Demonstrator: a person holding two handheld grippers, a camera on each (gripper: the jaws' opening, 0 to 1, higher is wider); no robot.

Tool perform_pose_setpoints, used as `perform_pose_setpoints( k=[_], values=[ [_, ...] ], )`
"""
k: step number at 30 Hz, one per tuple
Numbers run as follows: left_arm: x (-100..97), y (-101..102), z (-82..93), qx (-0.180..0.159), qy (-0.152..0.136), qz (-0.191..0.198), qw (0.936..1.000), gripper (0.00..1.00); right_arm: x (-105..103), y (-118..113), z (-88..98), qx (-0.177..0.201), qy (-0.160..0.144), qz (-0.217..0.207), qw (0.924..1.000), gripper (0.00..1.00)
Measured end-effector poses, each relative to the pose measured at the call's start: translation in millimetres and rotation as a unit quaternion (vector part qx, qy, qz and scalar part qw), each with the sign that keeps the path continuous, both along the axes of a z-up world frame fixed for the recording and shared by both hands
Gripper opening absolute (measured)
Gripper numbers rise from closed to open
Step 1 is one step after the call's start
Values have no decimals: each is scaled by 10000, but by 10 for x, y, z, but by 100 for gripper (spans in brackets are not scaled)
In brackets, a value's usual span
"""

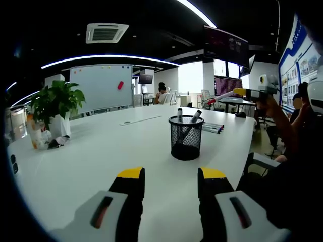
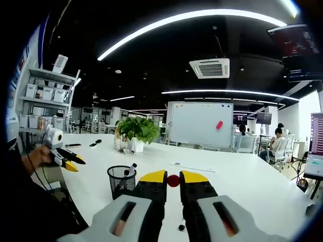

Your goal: Pick up the whiteboard markers from the pen holder and place them facing the whiteboard neatly

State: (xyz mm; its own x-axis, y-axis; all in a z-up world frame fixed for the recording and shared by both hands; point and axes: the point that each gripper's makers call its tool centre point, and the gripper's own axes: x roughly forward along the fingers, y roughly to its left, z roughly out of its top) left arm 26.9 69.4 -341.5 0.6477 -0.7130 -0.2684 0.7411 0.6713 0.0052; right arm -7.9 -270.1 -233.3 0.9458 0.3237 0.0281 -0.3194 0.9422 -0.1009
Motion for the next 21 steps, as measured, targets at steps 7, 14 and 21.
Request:
perform_pose_setpoints(
  k=[7,14,21],
  values=[
    [-1,-9,-4,14,3,-8,10000,43,-30,-174,14,18,-43,-217,9998,13],
    [-7,-18,-9,26,7,-13,10000,43,-53,-339,-2,-65,-53,-493,9987,13],
    [-10,-24,-3,26,-1,-13,10000,43,-91,-455,23,-17,-87,-620,9980,13]
  ],
)
